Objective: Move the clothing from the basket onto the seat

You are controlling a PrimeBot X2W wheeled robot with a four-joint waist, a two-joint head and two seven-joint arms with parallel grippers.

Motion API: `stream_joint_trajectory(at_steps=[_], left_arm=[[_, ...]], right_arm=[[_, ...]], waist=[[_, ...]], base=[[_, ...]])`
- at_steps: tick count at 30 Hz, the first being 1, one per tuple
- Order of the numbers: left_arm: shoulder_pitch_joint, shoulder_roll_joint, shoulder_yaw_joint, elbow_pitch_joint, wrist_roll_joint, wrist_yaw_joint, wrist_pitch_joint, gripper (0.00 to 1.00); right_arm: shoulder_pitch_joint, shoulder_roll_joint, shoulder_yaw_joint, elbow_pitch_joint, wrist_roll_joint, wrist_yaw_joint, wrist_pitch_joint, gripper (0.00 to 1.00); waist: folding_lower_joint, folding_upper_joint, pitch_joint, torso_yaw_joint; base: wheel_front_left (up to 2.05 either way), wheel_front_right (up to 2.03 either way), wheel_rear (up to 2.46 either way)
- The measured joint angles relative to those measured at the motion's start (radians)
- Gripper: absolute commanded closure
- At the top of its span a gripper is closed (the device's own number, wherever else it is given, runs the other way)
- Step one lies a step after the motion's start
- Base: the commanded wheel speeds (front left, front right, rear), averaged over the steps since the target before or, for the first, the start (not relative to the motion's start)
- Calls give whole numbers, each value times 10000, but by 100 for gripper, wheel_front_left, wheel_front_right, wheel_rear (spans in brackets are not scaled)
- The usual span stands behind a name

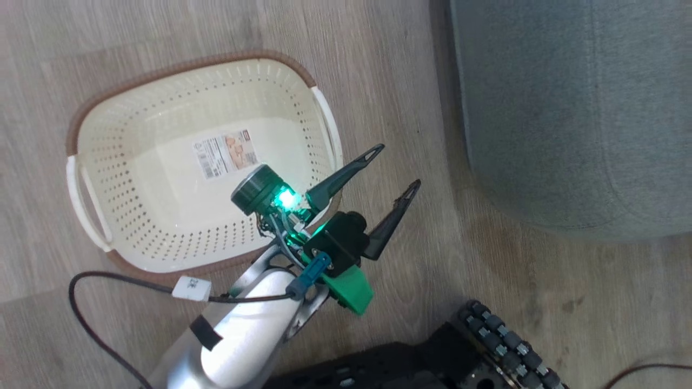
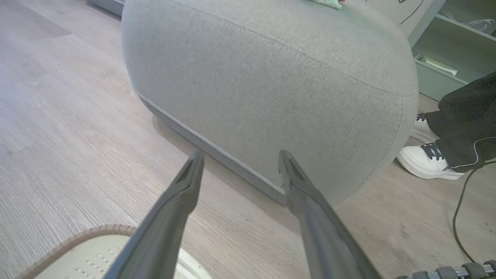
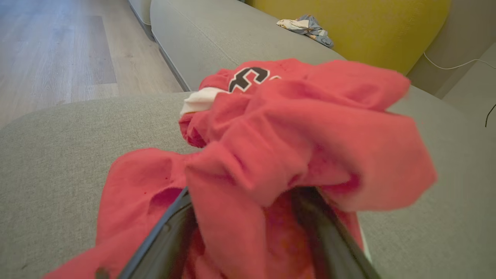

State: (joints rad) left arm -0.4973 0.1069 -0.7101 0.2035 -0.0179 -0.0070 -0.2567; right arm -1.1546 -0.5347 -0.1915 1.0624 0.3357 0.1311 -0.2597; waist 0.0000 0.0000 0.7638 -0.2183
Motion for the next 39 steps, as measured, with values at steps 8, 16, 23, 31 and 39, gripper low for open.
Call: stream_joint_trajectory(at_steps=[8, 16, 23, 31, 39], left_arm=[[118, -263, -86, 65, -276, -176, 0, 0], [240, -401, -128, 52, -359, -176, 0, 0], [852, -424, 19, -144, -767, -61, 0, 0], [1395, -466, 399, -650, -1279, 297, 0, 0], [2044, -500, 1363, -1066, -1603, 731, -2, 0]], right_arm=[[510, -378, 849, 407, 23, -2, 0, 0], [1524, -585, 2401, -272, 640, 0, 2, 0], [2387, -1241, 3126, -1969, 1409, -2, 4, 0], [3985, -1499, 2608, -4583, 1935, -2, 4, 0], [5742, -788, 2194, -7135, 1827, -2, 2, 0]], waist=[[-1, 1, -1146, 52], [-1, 1, -2442, 53], [-1, 1, -3587, 38], [-2, 1, -4669, 197], [-1, 1, -5540, 612]], base=[[0, 0, 0], [0, 0, 0], [0, 0, 0], [0, 0, 0], [0, 0, 0]])
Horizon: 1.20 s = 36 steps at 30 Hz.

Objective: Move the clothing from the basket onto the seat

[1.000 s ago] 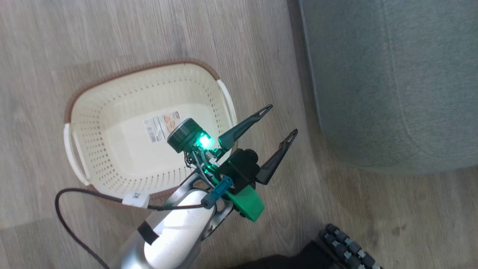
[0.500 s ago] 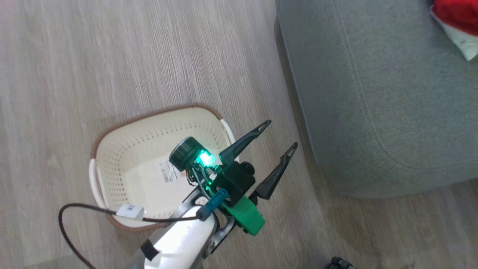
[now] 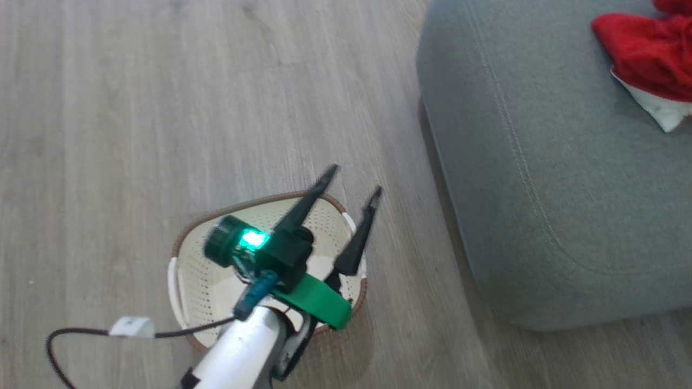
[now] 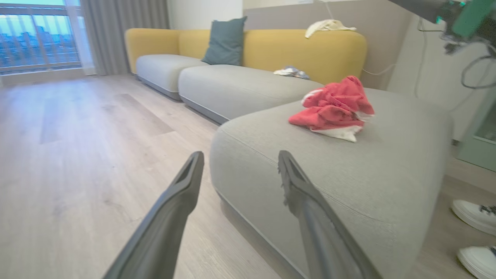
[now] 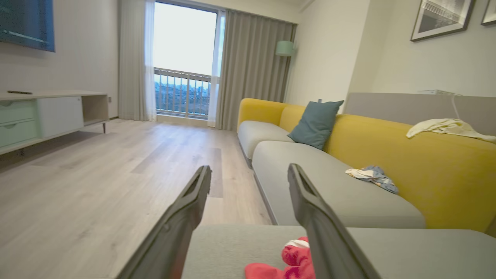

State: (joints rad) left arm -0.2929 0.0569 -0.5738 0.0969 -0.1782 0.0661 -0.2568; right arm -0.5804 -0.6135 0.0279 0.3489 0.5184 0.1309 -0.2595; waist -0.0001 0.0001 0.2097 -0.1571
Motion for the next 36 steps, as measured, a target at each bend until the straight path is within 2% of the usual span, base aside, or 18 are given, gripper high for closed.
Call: stream_joint_trajectory(at_steps=[4, 12, 13, 19, 26, 36], left_arm=[[128, -10, 604, -176, -6, 94, 2, 0], [698, -27, 1670, -198, 42, 460, 2, 0], [698, -27, 1670, -198, 42, 460, 2, 0], [978, -56, 2424, 48, 119, 880, 2, 0], [1213, -63, 2924, 192, 92, 1058, 2, 0], [1344, -75, 3156, 182, -240, 1453, 2, 0]], right_arm=[[920, 474, -111, -851, 27, 0, 2, 0], [2222, 1582, -184, -1776, 46, 0, 2, 0], [2222, 1582, -184, -1776, 46, 0, 2, 0], [3053, 2493, -115, -1958, 171, 0, 2, 0], [3573, 3411, -54, -1950, 165, 0, 2, 0], [4149, 4240, 453, -1778, -169, 0, 2, 0]], waist=[[0, 0, -277, 392], [0, 0, -688, 1211], [0, 0, -688, 1211], [0, 0, -925, 1755], [0, 0, -1013, 2182], [1, 0, -1114, 2422]], base=[[0, 0, 0], [0, 0, 0], [0, 0, 0], [0, 0, 0], [0, 0, 0], [0, 0, 0]])
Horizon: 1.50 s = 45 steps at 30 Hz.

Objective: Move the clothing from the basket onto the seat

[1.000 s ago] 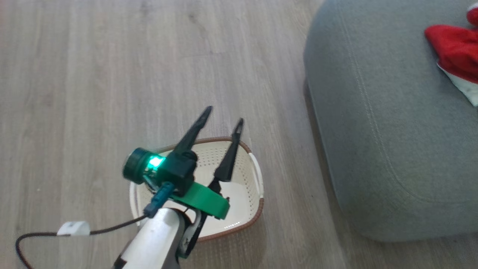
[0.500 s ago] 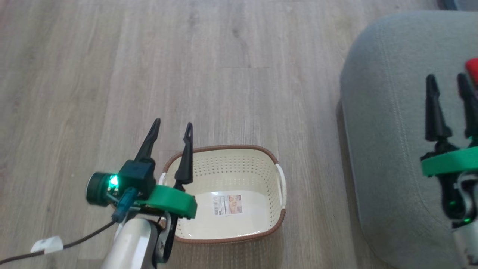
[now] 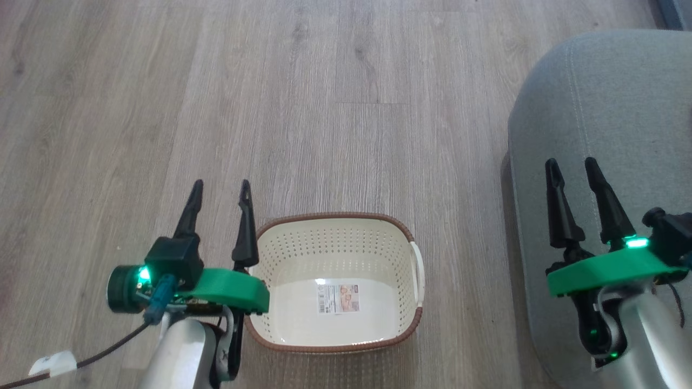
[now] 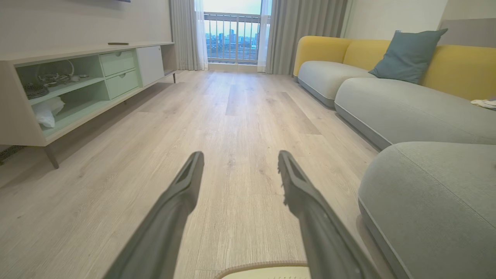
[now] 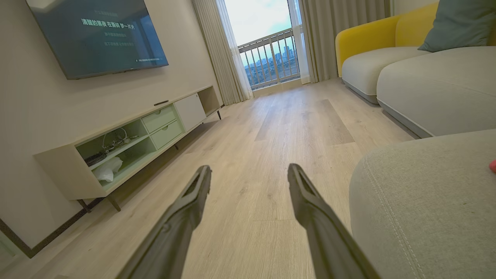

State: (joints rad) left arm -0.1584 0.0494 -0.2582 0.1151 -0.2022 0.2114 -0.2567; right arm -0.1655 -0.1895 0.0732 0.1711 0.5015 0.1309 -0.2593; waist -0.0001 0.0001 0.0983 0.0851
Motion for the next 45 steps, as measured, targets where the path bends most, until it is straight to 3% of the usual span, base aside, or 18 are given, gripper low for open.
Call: stream_joint_trajectory(at_steps=[9, 16, 18, 30, 45], left_arm=[[5, -10, 38, -38, -38, 387, 0, 0], [159, -10, 40, -19, -67, 378, 0, 0], [253, -12, 46, 198, -564, 151, 0, 0], [389, -17, 364, 176, -1045, -690, 0, 0], [398, -19, 477, 182, -1057, -857, 0, 0]], right_arm=[[281, 324, 54, 10, -288, 0, 0, 0], [326, 326, 46, 8, -303, 0, 0, 0], [326, 326, 44, 8, -303, 0, 0, 0], [326, 324, -2, 8, -301, 0, 0, 0], [326, 324, -10, 10, -297, 0, 0, 0]], waist=[[0, 0, -32, -13], [0, 0, -125, -50], [1, 0, -154, -64], [1, 0, -191, -129], [0, 0, -187, -217]], base=[[0, 0, 0], [0, 0, 0], [0, 0, 0], [0, 0, 0], [0, 0, 0]])
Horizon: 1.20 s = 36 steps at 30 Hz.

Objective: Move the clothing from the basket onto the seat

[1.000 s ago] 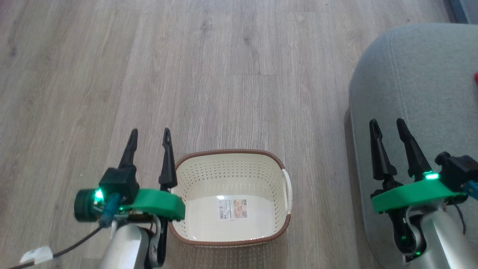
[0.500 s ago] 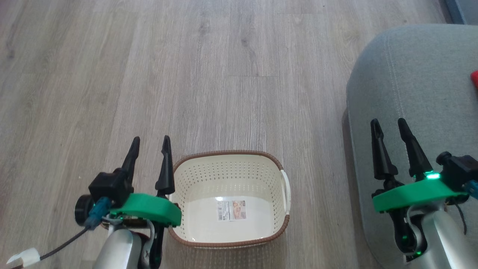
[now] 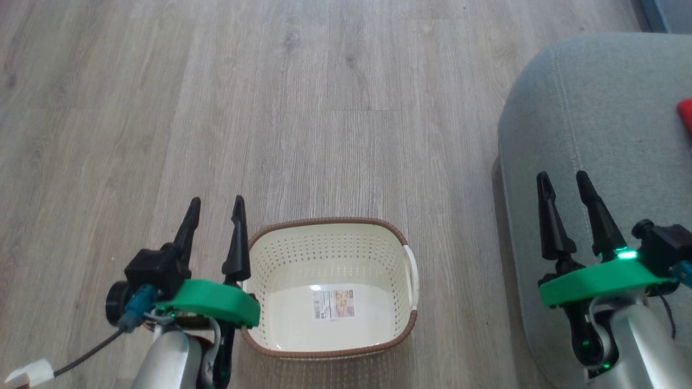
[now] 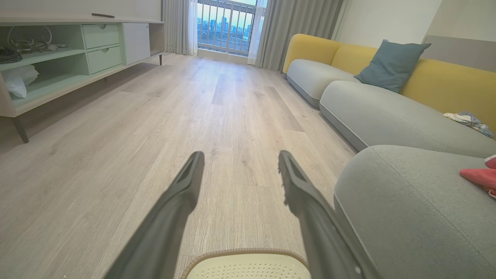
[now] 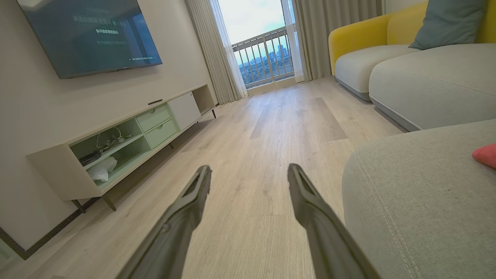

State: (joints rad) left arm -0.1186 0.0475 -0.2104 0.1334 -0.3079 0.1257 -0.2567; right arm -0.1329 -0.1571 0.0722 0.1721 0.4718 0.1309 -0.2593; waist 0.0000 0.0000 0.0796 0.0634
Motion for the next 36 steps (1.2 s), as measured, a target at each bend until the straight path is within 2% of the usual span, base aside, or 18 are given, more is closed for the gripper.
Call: stream_joint_trajectory(at_steps=[12, 13, 18, 36], left_arm=[[5, 0, 44, -125, -19, -96, 0, 0], [5, 0, 40, -130, -19, -92, 0, 100], [411, 2, 19, 585, -88, -90, 17, 100], [578, 54, 174, 738, -2077, -424, 414, 100]], right_arm=[[0, 0, 27, 27, 4, 0, 0, 0], [1, 2, 35, 42, 2, 0, 0, 100], [348, 10, 92, 755, 52, 0, 46, 100], [461, 157, -77, 809, 1712, 0, 516, 100]], waist=[[0, 0, 16, -24], [0, 0, 23, -29], [1, 0, 17, -39], [1, 0, -99, -126]], base=[[0, 0, 0], [0, 0, 0], [0, 0, 0], [0, 0, 0]])
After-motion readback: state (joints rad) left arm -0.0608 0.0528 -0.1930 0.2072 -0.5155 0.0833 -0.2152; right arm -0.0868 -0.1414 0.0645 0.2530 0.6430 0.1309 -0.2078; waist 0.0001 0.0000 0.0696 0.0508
